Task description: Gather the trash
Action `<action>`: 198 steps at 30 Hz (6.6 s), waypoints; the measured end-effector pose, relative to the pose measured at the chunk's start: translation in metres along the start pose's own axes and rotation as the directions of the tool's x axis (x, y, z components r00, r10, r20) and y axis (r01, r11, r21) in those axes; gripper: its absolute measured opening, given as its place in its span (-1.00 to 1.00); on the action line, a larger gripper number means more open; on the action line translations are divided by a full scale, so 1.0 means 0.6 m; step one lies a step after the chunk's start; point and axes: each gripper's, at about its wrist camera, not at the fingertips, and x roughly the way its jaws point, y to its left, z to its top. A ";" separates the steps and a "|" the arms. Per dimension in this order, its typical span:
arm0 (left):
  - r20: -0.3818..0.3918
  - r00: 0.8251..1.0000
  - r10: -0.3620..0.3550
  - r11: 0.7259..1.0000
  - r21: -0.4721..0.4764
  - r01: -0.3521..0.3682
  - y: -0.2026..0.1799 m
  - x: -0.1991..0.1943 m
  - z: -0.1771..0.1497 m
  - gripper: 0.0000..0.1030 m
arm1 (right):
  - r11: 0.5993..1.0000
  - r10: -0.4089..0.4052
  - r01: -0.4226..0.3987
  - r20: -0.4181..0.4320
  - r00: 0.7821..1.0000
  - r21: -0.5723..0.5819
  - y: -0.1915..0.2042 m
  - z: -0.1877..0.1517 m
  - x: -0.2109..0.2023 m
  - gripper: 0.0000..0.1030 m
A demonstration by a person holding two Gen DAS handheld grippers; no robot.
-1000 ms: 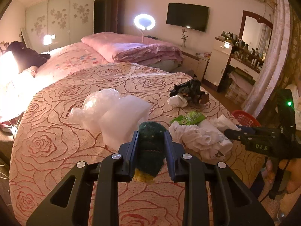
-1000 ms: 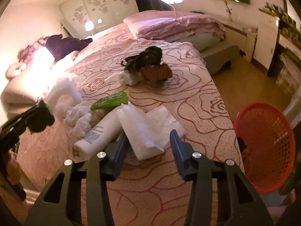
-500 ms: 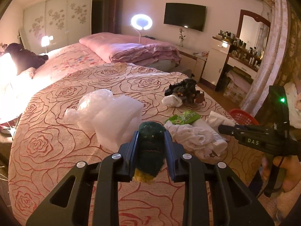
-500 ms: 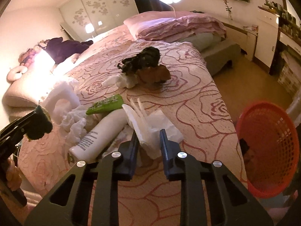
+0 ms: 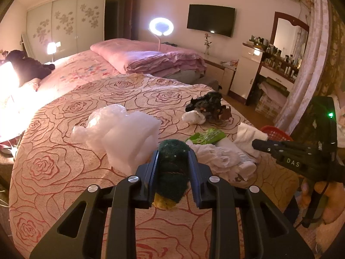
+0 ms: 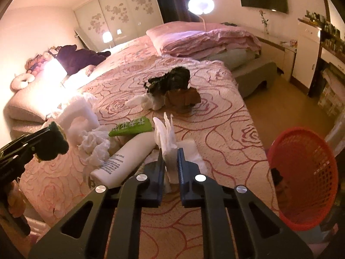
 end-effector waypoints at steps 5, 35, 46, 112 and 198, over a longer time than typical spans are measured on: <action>0.007 1.000 -0.007 1.000 0.005 0.007 -0.009 -0.007 0.002 -0.51 | 1.000 -0.006 0.006 0.045 0.999 -0.004 0.005 0.000 -0.031 -0.79; 0.002 1.000 -0.029 0.999 0.025 0.029 -0.037 -0.009 0.002 -0.51 | 0.998 -0.061 0.062 -0.046 0.997 0.029 -0.028 -0.050 -0.030 0.05; -0.003 0.999 -0.032 0.999 0.031 0.032 -0.038 -0.006 0.000 -0.51 | 0.999 -0.025 0.024 -0.039 0.999 -0.031 -0.018 -0.060 -0.044 0.51; -0.027 0.969 -0.246 0.937 0.251 0.245 -0.259 0.032 0.031 -0.51 | 0.966 -0.207 0.185 0.114 0.972 0.182 -0.169 -0.046 -0.156 -0.49; -0.146 0.963 -0.226 0.952 0.174 0.250 -0.314 0.134 0.038 0.30 | 0.914 -0.305 0.268 0.081 0.949 0.303 -0.206 -0.103 -0.159 0.34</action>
